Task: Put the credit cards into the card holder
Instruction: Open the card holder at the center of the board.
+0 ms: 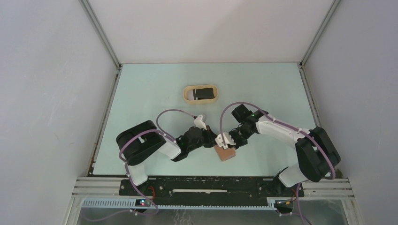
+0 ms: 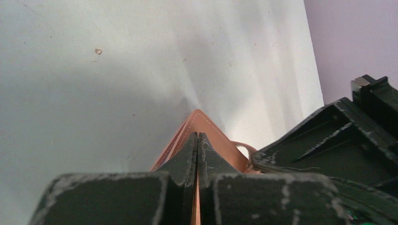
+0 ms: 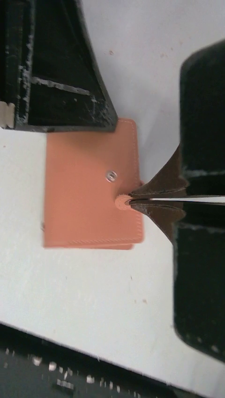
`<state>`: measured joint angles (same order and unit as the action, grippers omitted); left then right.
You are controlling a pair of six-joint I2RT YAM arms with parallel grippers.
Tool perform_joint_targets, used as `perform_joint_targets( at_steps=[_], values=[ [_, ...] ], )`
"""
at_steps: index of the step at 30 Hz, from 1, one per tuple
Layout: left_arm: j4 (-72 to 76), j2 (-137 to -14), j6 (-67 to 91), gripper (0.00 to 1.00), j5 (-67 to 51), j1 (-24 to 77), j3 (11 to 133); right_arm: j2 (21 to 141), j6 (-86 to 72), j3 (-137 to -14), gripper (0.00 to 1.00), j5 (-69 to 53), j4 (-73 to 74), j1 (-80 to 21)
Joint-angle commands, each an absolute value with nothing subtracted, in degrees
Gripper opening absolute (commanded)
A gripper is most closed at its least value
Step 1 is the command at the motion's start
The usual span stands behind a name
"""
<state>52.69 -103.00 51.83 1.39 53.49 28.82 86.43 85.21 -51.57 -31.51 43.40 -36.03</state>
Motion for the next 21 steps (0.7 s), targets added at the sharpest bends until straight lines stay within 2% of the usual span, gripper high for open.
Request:
perform_joint_targets(
  at_steps=[1,5,7,12,17,21],
  values=[
    [48.9,-103.6,50.7,0.00,4.6,52.7,29.8,81.0,88.7,-50.9,0.00,-40.7,50.9,-31.6],
    [54.4,-102.4,49.2,0.01,2.3,52.5,28.2,80.3,88.5,-51.2,0.00,-43.6,51.6,-27.5],
    [58.1,-101.1,48.1,0.08,0.6,52.4,26.9,81.0,88.0,-52.0,0.00,-45.2,52.7,-26.3],
    [61.1,-94.5,46.3,0.40,-1.0,52.5,22.7,81.4,87.3,-53.1,0.00,-48.9,53.5,-24.5],
    [62.2,-89.6,47.5,0.60,-2.4,52.8,18.4,80.9,86.8,-53.5,0.00,-53.1,53.7,-24.3],
    [66.1,-90.5,50.2,0.79,-3.2,55.4,17.2,80.9,84.1,-54.6,0.00,-56.5,53.3,-24.3]
  ],
)
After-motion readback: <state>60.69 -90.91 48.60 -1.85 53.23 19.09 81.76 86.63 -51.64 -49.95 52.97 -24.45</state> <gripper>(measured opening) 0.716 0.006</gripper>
